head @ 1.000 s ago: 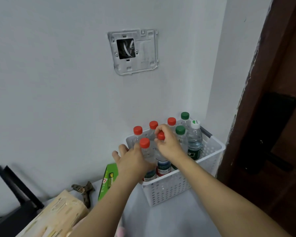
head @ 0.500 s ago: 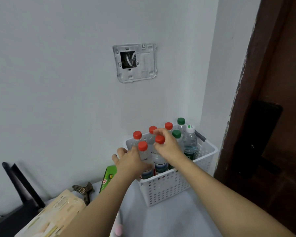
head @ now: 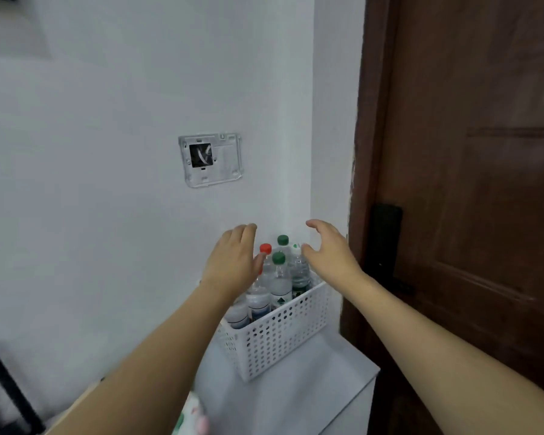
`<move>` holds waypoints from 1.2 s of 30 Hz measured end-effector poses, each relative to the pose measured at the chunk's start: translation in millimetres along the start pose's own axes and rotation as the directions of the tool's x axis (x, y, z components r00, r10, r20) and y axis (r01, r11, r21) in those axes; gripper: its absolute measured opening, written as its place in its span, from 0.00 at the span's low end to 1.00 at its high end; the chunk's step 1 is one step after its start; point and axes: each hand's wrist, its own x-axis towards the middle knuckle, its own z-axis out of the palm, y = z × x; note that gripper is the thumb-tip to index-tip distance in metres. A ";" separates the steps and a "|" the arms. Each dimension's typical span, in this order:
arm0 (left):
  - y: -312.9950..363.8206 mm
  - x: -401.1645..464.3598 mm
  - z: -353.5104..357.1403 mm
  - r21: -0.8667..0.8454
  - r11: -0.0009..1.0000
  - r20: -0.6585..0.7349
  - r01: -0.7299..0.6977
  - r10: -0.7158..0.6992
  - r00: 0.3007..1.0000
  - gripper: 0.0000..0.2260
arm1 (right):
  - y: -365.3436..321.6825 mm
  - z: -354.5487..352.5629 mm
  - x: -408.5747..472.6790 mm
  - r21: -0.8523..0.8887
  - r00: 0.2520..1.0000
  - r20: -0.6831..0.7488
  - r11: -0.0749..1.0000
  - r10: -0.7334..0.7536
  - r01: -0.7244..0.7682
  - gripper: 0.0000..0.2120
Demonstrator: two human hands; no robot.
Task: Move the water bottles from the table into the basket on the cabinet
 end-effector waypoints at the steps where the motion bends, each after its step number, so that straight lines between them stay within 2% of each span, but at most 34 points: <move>1: 7.0 2.1 -5.1 0.021 0.998 -0.008 -0.067 0.067 0.998 0.24 | -4.4 -13.6 -6.9 -0.041 1.000 -0.029 0.999 0.000 -0.001 0.24; 5: 37.7 14.1 -24.2 0.073 0.963 -0.065 -0.259 0.264 0.962 0.22 | -17.3 -67.1 -40.5 -0.221 0.995 -0.101 0.975 -0.007 -0.016 0.26; 13: 139.8 9.9 -43.8 -0.057 0.890 -0.143 -0.452 0.441 0.886 0.23 | -30.6 -165.7 -128.2 -0.416 0.960 -0.261 0.884 0.106 -0.211 0.29; 16: 189.0 -5.8 -51.2 -0.134 0.846 -0.165 -0.516 0.494 0.854 0.25 | -35.0 -203.8 -166.8 -0.444 0.933 -0.336 0.851 0.131 -0.279 0.29; 24: 326.4 -61.2 -71.9 -0.180 0.750 -0.213 -0.637 0.602 0.769 0.23 | -34.7 -307.8 -290.7 -0.497 0.873 -0.453 0.763 0.177 -0.413 0.29; 31: 461.9 -156.9 -94.2 -0.236 0.704 -0.216 -0.670 0.634 0.742 0.23 | -28.1 -415.6 -429.6 -0.506 0.838 -0.504 0.715 0.210 -0.483 0.29; 36: 550.8 -220.3 -120.2 -0.250 0.649 -0.239 -0.719 0.678 0.695 0.23 | -27.6 -479.1 -523.3 -0.504 0.808 -0.541 0.680 0.233 -0.533 0.28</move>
